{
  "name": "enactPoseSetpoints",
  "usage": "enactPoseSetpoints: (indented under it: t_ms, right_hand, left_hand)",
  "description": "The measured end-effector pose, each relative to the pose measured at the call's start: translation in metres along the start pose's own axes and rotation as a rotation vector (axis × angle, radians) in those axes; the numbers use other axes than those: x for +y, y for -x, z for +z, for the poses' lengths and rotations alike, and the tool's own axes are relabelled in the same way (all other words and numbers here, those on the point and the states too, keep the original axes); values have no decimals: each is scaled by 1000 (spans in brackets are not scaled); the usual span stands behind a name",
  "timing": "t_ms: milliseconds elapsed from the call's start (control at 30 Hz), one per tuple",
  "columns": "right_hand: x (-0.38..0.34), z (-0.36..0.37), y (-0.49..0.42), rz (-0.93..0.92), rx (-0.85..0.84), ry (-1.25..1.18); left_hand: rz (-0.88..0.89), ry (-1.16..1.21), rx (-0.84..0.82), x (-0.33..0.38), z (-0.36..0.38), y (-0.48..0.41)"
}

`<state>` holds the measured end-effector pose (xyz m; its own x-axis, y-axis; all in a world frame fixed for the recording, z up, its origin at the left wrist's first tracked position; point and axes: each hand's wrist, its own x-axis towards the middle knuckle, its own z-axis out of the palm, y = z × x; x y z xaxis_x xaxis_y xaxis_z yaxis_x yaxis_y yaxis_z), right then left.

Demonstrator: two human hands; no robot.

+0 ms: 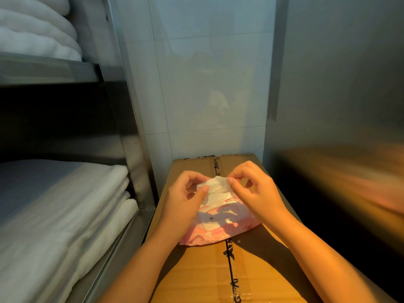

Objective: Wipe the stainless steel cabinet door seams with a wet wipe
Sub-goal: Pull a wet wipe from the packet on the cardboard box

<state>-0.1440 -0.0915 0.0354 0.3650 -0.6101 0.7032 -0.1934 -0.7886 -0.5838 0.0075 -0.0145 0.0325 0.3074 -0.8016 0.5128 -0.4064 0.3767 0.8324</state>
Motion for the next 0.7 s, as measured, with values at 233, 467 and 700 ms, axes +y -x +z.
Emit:
enactPoseSetpoints:
  t_ms: [233, 467, 700]
  right_hand:
    - [-17, -1, -9, 96, -8, -275]
    - [-42, 0, -4, -2, -156, -307]
    - [-64, 2, 4, -115, -228, -349]
  left_hand:
    - [20, -249, -78, 17, -8, 14]
    - [-58, -68, -42, 48, -14, 30]
    - [-5, -57, 137, 67, -20, 57]
